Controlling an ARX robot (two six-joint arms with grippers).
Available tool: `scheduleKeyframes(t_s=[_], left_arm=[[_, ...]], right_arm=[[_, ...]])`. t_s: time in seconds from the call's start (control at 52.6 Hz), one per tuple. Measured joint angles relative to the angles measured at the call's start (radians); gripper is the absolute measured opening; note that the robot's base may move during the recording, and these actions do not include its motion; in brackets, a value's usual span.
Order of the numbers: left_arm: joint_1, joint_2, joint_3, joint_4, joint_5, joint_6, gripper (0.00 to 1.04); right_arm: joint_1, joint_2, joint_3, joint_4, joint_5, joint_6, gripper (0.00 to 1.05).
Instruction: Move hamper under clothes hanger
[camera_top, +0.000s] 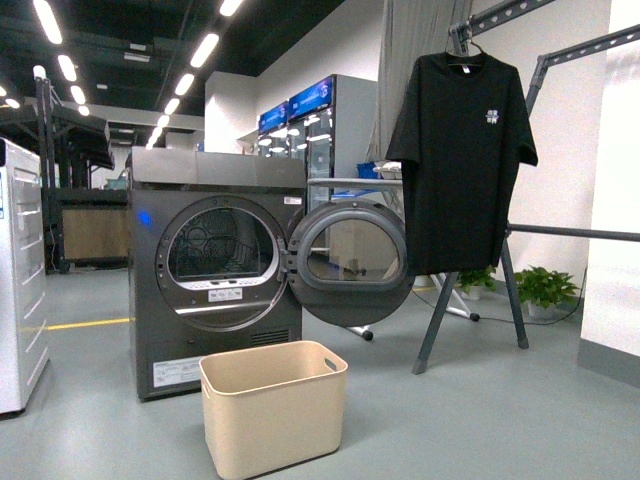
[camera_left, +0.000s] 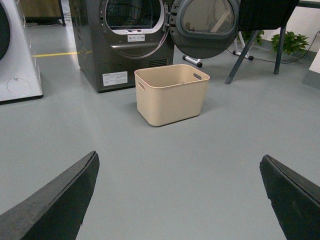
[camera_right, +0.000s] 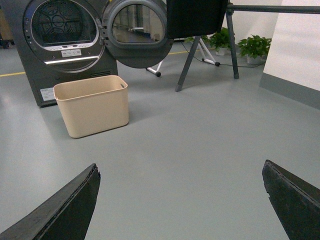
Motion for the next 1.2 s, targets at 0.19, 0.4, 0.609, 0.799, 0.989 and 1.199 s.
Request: scheduleKeyframes(t_s=[0.19, 0.4, 0.609, 0.799, 0.989, 1.199], left_arm=[[0.0, 0.0, 0.0, 0.0, 0.0, 0.0, 0.98], [0.0, 0.0, 0.0, 0.0, 0.0, 0.0, 0.98], [0.0, 0.0, 0.0, 0.0, 0.0, 0.0, 0.98], [0.0, 0.0, 0.0, 0.0, 0.0, 0.0, 0.98], [0.0, 0.0, 0.0, 0.0, 0.0, 0.0, 0.98], [0.0, 0.0, 0.0, 0.0, 0.0, 0.0, 0.98]], right_arm=[[0.0, 0.0, 0.0, 0.0, 0.0, 0.0, 0.97], [0.0, 0.0, 0.0, 0.0, 0.0, 0.0, 0.97], [0.0, 0.0, 0.0, 0.0, 0.0, 0.0, 0.97], [0.0, 0.0, 0.0, 0.0, 0.0, 0.0, 0.97], [0.0, 0.0, 0.0, 0.0, 0.0, 0.0, 0.97], [0.0, 0.0, 0.0, 0.0, 0.0, 0.0, 0.97]])
